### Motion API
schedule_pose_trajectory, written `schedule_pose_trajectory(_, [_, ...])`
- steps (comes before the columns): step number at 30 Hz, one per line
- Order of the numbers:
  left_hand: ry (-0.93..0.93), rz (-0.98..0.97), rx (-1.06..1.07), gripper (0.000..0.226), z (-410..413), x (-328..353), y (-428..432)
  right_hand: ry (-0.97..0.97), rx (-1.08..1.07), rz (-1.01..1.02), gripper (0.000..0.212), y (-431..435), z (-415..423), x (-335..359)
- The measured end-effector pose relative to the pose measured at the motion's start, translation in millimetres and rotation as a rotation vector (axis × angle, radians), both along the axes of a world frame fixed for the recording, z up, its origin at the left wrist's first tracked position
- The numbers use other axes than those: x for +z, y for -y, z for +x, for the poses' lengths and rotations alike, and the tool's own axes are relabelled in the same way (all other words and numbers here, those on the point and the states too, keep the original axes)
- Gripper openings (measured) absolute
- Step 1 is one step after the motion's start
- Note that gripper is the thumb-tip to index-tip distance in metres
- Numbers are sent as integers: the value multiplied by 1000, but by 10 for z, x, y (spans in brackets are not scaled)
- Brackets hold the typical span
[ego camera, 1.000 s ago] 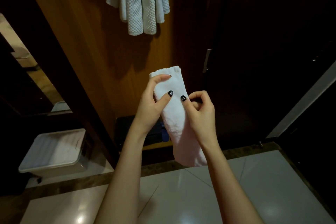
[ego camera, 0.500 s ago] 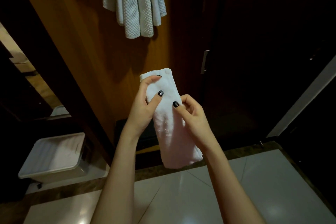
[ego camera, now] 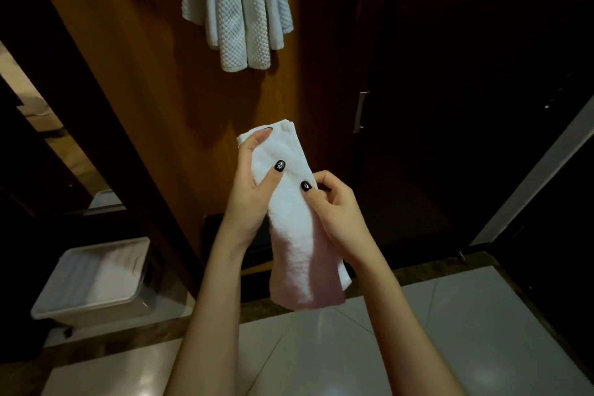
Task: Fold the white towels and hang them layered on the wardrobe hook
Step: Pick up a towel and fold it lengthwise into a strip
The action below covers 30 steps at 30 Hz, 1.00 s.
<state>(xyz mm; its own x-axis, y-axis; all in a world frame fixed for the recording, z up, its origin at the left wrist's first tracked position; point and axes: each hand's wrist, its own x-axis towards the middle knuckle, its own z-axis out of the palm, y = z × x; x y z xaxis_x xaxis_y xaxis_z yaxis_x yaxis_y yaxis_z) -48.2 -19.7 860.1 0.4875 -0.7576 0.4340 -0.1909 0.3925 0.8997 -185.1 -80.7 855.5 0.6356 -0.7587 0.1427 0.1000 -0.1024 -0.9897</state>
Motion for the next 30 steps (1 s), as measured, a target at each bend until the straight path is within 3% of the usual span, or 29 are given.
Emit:
schedule_pose_trajectory(9, [-103,54,-112,45,54,45,-101,-76,-47,-168,20,81,-17,-64])
schedule_pose_trajectory(13, [38,167,-107,36,113,138,-115,2,-50,-197,33,32,-22,-82])
schedule_pose_trajectory(20, [30,56,3,33,97,225,-51,-18,-128,-242,34,68,49,-21])
schedule_pose_trajectory(26, [-55,91,-197,37,23,83,-96,86,-138,-164,26,134,52,88])
schedule_pose_trajectory(30, [-95,37,55,35,-74,14,-8,-20,-38,-174,30,175,21,135])
